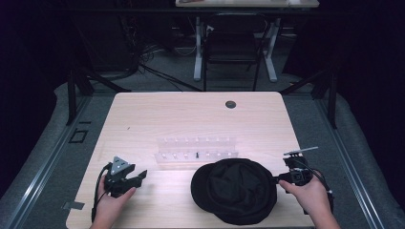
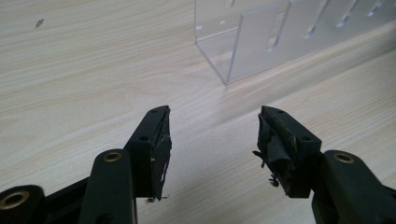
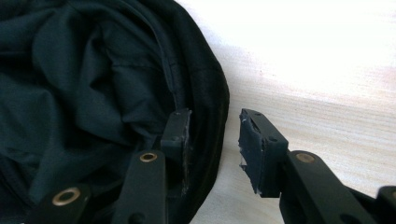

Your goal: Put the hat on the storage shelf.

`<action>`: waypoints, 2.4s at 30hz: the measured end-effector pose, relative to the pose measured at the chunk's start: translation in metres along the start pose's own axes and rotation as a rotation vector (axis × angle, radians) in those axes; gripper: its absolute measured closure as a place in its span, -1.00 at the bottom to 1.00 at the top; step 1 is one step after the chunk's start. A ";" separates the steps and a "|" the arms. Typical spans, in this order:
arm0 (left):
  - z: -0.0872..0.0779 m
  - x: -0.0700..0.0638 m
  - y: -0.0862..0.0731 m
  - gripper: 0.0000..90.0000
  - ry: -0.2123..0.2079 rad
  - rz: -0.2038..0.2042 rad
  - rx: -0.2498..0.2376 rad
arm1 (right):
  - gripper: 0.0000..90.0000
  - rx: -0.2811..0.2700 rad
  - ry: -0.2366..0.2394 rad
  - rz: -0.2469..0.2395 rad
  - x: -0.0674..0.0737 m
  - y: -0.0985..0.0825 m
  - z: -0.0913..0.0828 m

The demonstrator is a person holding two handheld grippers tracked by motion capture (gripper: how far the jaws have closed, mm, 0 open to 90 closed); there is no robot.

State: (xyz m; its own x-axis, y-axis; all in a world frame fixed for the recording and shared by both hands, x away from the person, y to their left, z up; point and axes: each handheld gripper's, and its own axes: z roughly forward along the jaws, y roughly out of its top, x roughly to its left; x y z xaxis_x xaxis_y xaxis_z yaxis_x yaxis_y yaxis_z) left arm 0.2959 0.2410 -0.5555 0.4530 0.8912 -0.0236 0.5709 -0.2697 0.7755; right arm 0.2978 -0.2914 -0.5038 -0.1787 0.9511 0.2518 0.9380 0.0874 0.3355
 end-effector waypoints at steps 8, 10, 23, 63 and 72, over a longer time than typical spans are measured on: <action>0.000 0.000 0.000 -0.01 0.000 0.000 -0.002 | 0.54 0.053 0.030 0.036 -0.006 0.002 0.006; 0.000 0.000 0.000 -0.01 0.001 0.000 -0.002 | 0.55 0.053 0.031 0.043 -0.006 0.002 0.007; 0.001 -0.001 0.000 -0.01 0.003 0.004 0.001 | 0.61 0.115 0.084 0.060 -0.012 0.003 0.019; 0.001 -0.002 0.001 -0.01 0.012 0.012 0.000 | 0.95 0.159 0.274 0.149 -0.023 0.007 0.012; 0.000 -0.002 0.001 -0.01 0.015 0.013 -0.003 | 0.95 0.144 0.272 0.135 -0.015 0.011 -0.002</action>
State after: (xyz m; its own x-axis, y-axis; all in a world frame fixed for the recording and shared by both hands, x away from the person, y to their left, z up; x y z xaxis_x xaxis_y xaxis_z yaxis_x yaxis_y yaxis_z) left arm 0.2954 0.2385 -0.5551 0.4496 0.8932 -0.0043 0.5634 -0.2799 0.7773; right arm 0.3100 -0.3054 -0.5022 -0.1040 0.8448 0.5249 0.9876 0.0251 0.1552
